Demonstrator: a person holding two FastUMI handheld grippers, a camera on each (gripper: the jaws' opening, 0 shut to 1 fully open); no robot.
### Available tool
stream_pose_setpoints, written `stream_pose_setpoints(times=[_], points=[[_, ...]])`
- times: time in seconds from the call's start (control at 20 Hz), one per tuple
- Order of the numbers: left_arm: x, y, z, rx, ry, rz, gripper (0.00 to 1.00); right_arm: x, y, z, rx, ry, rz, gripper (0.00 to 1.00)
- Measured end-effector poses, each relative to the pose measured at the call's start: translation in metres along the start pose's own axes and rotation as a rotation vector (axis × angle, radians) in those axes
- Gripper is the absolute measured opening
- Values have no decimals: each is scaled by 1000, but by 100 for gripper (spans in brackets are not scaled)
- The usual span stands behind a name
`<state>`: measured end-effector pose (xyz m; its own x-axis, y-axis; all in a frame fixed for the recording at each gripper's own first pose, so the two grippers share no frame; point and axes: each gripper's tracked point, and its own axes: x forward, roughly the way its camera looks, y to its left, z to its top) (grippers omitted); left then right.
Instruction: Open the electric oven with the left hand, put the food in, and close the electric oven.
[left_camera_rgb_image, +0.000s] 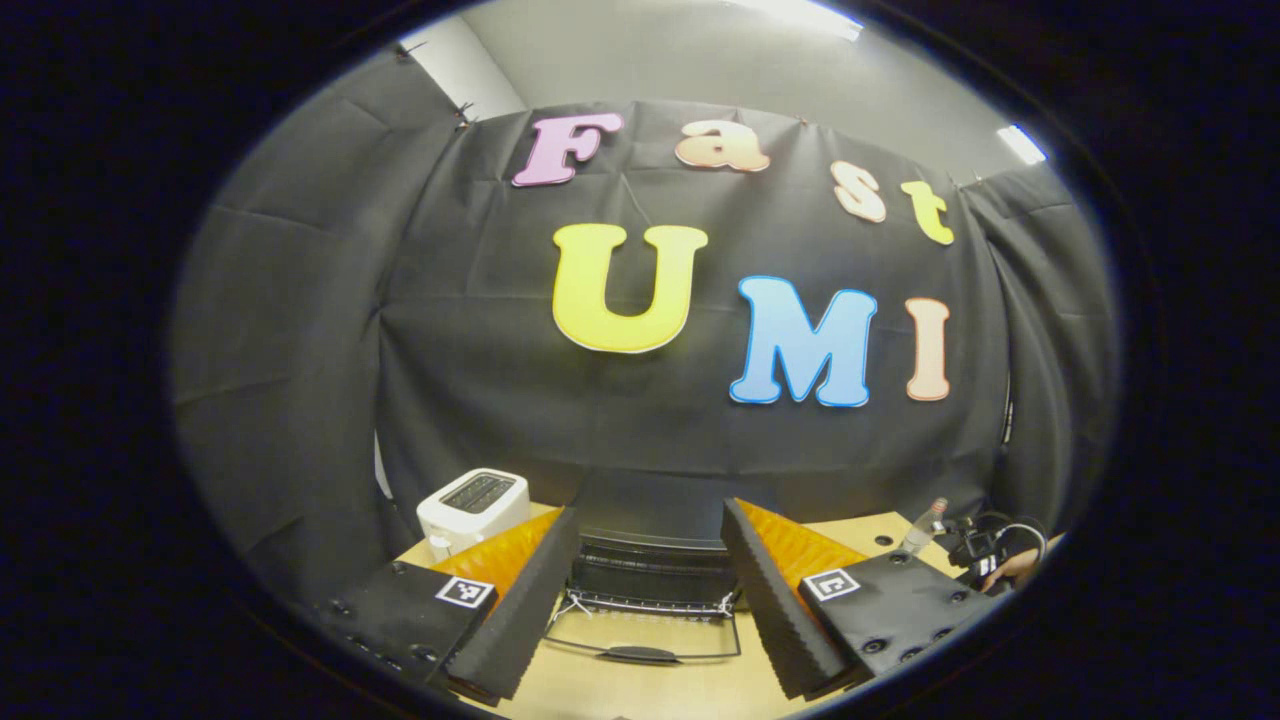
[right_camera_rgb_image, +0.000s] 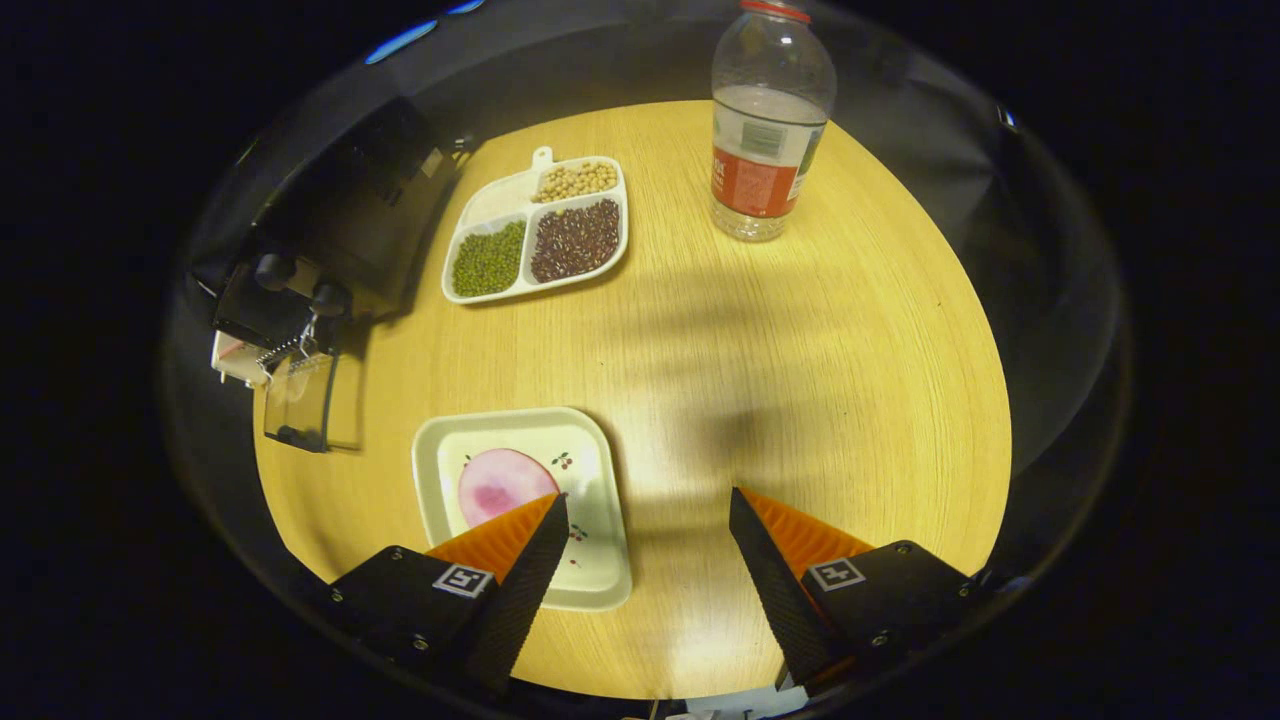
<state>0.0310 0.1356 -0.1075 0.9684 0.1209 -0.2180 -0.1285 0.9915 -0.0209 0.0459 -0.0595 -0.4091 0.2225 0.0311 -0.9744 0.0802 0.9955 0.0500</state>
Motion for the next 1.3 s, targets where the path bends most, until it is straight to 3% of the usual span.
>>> stream_pose_setpoints(times=[0.15, 0.3, 0.4, 0.55, 0.65, 0.7, 0.75, 0.8, 1.0, 1.1, 1.3], points=[[0, 13, -7, -20, 16, 26, 100, 14, -4, -6, -47, 29, -53, 98], [0, 23, -15, -38, 36, 41, 97, 20, 1, -11, -59, 51, -51, 99], [0, 26, -20, -43, 47, 44, 96, 22, 6, -11, -60, 52, -36, 95], [1, 24, -20, -44, 48, 37, 97, 24, 16, -7, -108, 56, 11, 80], [1, 22, -17, -40, 45, 29, 97, 16, 16, -9, -45, 88, 19, 13], [2, 21, -17, -37, 39, 26, 97, 40, 13, -17, -24, 72, 25, 13], [2, 19, -15, -33, 33, 20, 97, 51, 11, -24, -9, 102, 41, 0], [1, 18, -12, -28, 28, 14, 97, 25, 14, -11, -3, 102, 56, 1], [-2, 18, -5, -10, 18, 10, 96, 19, 13, -13, 34, 82, 139, 0], [-3, 19, -4, -1, 21, 14, 100, 19, 14, -15, 84, 71, 202, 0], [-6, 19, -3, 11, 26, 14, 96, 14, 22, -25, 180, 65, 346, 0]])
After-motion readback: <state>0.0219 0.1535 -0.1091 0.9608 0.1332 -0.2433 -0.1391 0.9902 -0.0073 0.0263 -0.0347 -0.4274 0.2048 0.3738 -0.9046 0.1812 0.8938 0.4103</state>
